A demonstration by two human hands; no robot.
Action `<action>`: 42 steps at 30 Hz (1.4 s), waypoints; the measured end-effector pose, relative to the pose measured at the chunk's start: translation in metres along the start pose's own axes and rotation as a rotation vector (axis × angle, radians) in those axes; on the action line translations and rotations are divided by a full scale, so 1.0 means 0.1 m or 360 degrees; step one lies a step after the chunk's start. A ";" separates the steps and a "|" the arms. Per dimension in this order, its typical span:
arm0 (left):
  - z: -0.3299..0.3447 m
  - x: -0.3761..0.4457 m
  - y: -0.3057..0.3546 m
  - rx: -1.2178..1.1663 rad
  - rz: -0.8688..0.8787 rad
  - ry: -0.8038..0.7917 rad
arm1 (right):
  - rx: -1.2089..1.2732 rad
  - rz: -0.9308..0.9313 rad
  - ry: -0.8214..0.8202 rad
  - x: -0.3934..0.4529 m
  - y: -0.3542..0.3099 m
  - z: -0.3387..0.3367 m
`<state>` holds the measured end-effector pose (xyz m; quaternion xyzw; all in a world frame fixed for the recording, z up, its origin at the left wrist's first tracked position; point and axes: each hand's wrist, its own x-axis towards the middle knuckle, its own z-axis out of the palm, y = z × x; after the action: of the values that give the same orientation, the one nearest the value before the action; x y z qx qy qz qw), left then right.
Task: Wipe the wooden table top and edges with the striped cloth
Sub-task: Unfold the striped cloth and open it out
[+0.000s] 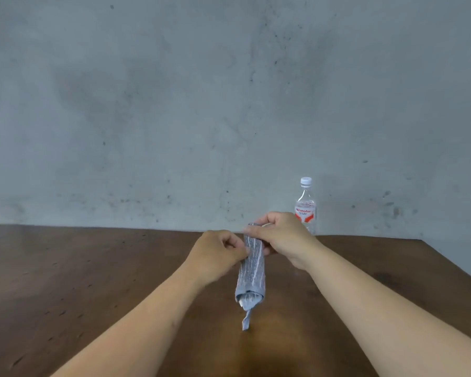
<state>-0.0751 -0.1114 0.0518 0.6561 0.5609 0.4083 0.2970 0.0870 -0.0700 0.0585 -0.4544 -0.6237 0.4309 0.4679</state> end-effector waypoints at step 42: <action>-4.96 -0.50 -2.59 -0.0859 -0.0232 0.0448 | -0.0309 -0.0204 -0.0480 1.02 -1.06 5.47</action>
<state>-0.6358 -0.1439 0.0649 0.4485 0.5135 0.6070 0.4084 -0.4786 -0.0549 0.0755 -0.3871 -0.7530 0.4012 0.3495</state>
